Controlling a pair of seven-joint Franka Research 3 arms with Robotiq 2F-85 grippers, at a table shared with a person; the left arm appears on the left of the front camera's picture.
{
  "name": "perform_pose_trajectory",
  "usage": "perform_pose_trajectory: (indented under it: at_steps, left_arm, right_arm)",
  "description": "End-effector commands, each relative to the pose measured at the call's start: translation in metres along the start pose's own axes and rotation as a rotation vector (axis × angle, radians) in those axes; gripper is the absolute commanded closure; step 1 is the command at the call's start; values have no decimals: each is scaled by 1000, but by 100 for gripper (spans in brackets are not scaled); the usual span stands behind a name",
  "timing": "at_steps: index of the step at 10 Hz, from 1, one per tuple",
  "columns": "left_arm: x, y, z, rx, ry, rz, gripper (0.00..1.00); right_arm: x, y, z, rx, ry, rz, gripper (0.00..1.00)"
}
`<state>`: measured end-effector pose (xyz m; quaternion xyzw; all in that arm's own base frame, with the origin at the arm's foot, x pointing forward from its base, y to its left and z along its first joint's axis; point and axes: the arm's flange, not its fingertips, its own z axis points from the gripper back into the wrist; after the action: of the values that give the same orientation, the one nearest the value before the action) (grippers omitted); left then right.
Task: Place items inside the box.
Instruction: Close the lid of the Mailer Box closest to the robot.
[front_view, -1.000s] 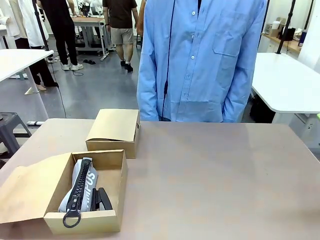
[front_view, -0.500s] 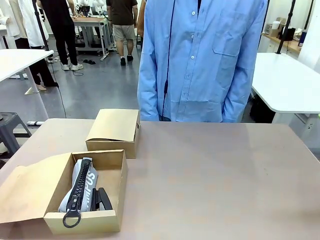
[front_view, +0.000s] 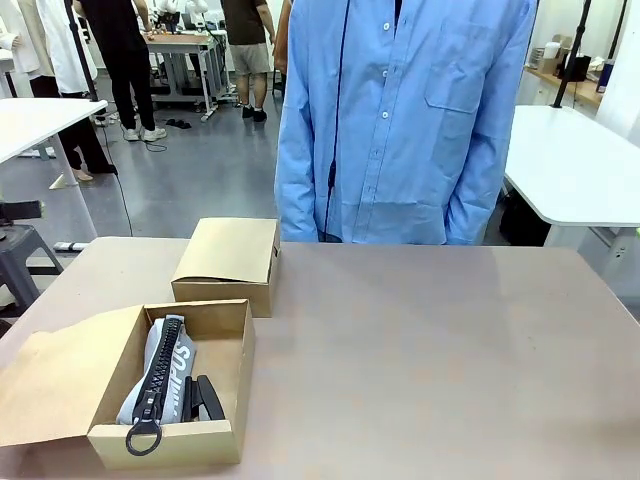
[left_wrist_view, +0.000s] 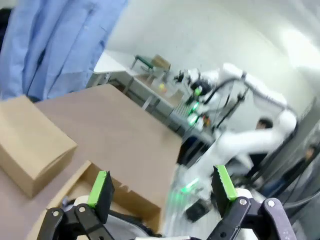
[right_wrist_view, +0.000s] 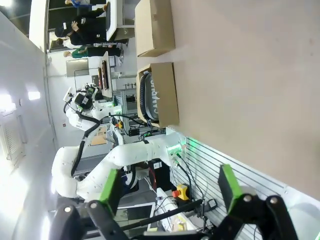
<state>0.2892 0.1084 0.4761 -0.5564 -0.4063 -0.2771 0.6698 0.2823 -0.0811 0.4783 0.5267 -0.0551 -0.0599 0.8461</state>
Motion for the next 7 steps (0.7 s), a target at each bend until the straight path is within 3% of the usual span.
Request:
perform_pose_trajectory:
  at_steps: [1,4,5,6,7]
  left_arm:
    - [-36,20,22,167,-37,-383,0]
    - [-70,51,64,483,26,-656,0]
    - [-81,60,72,550,73,-605,0]
    - [-36,43,71,329,30,-551,0]
    - [-36,43,71,329,30,-551,0]
  right_arm:
    - [1,4,1,20,-4,0,0]
    - [1,4,1,20,-4,0,0]
    - [1,4,1,20,-4,0,0]
    - [1,4,1,20,-4,0,0]
    - [1,4,1,20,-4,0,0]
